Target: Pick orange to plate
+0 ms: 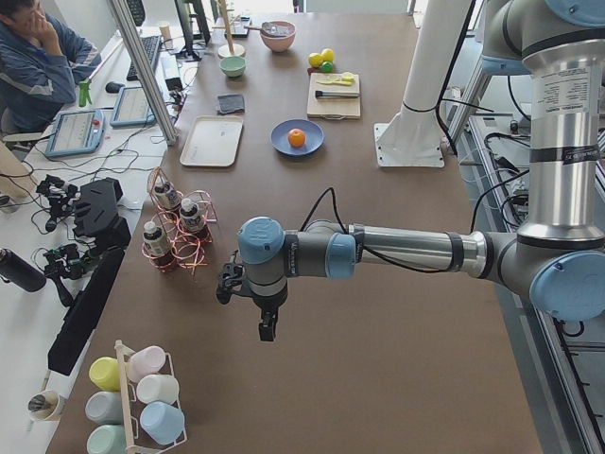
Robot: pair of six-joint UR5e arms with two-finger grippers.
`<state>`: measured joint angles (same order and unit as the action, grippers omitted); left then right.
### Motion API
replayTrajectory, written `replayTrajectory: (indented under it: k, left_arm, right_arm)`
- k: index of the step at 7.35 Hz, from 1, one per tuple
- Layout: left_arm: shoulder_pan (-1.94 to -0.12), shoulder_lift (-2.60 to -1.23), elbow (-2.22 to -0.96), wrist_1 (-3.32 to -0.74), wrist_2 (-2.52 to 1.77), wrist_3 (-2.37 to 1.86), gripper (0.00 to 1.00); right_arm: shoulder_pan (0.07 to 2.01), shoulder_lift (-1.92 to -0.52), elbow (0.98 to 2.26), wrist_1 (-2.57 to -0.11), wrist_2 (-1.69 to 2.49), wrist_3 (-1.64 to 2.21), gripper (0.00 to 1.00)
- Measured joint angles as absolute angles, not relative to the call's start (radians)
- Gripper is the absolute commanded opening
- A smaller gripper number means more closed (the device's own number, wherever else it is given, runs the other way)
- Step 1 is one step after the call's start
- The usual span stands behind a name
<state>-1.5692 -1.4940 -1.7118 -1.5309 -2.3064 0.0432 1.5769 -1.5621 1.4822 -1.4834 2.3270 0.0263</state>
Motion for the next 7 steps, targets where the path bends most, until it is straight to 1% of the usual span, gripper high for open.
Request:
replayTrajectory:
  k: [7]
  left_arm:
    - [-1.570,-1.493,-1.712,-1.534,-2.306,0.044,0.98]
  right_arm:
    - [1.577,-1.565,1.480,-1.485,2.343,0.031,1.00]
